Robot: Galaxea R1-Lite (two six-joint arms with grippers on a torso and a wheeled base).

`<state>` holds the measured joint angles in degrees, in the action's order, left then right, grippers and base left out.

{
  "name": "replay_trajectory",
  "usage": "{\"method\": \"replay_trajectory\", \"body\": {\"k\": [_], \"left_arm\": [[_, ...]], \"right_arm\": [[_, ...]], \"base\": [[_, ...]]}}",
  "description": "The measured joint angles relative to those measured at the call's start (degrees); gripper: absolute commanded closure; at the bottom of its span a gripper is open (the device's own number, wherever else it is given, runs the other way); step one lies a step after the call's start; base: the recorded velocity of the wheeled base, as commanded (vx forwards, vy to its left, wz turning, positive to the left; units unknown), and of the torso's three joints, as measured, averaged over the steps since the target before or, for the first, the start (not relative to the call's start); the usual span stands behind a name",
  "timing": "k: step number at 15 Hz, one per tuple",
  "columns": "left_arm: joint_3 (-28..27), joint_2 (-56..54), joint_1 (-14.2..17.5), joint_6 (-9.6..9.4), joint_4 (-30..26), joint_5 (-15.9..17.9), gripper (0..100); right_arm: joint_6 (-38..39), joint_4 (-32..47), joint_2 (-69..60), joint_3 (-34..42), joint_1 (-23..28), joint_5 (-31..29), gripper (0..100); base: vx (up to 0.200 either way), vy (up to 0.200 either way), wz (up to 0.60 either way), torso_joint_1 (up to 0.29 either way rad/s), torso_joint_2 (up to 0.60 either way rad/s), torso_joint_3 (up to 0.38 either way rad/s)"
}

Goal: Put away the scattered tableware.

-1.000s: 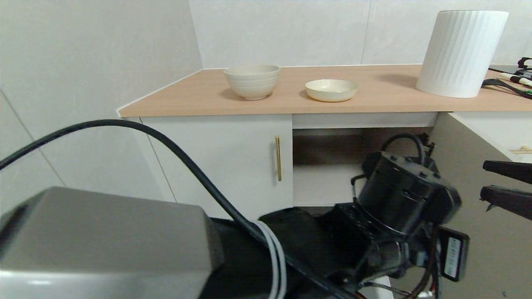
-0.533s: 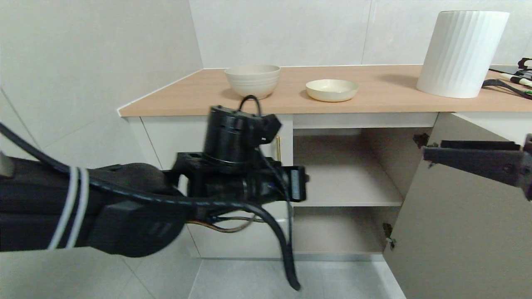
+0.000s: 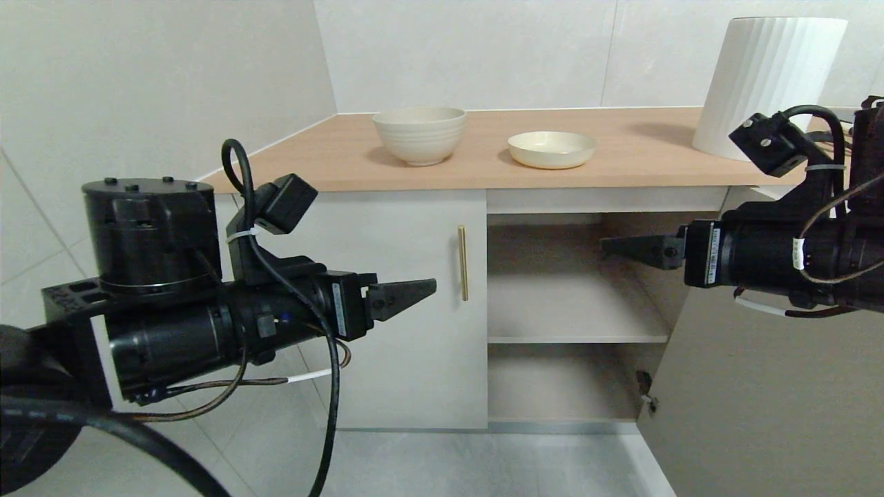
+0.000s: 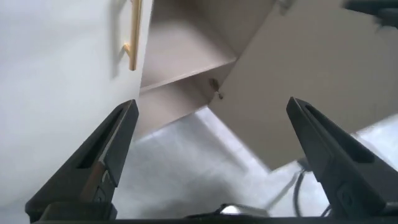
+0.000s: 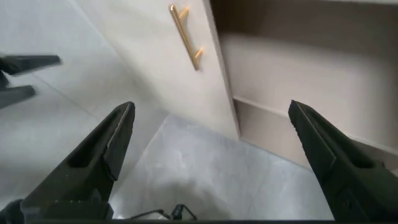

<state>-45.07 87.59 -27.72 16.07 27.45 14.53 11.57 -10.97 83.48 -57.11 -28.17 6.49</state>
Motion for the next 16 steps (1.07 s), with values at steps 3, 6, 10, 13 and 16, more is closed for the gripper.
{"method": "replay_trajectory", "body": {"k": [3, 6, 10, 13, 16], "left_arm": [[-0.07, -2.23, 2.36, -0.88, -0.04, 0.33, 0], [-0.68, -4.27, 2.86, -0.90, 0.00, 0.27, 0], [-0.74, -5.95, 3.22, -0.96, -0.35, 0.27, 0], [-0.71, -6.67, 3.41, -0.96, -0.46, 0.33, 0], [-0.63, -7.02, 3.44, -0.99, -0.44, 0.33, 0]], "right_arm": [[-0.84, -0.90, 1.16, 1.00, -1.82, -0.39, 0], [-0.79, -4.79, 1.46, 1.13, -4.32, -5.47, 0], [-0.60, -5.96, 1.38, 1.30, -5.97, -8.14, 0], [-0.51, -6.00, 0.65, 1.33, -6.45, -8.23, 0], [-0.46, -6.02, 0.17, 1.61, -6.61, -8.20, 0]], "base": [[0.000, 0.000, 0.00, 0.000, 0.00, 0.000], [0.000, 0.000, 0.00, 0.000, 0.00, 0.000], [0.100, 0.000, 0.00, 0.001, 0.00, 0.001], [0.200, 0.000, 0.00, -0.002, 0.00, 0.007], [0.200, 0.000, 0.00, 0.006, 0.00, -0.001]]}}
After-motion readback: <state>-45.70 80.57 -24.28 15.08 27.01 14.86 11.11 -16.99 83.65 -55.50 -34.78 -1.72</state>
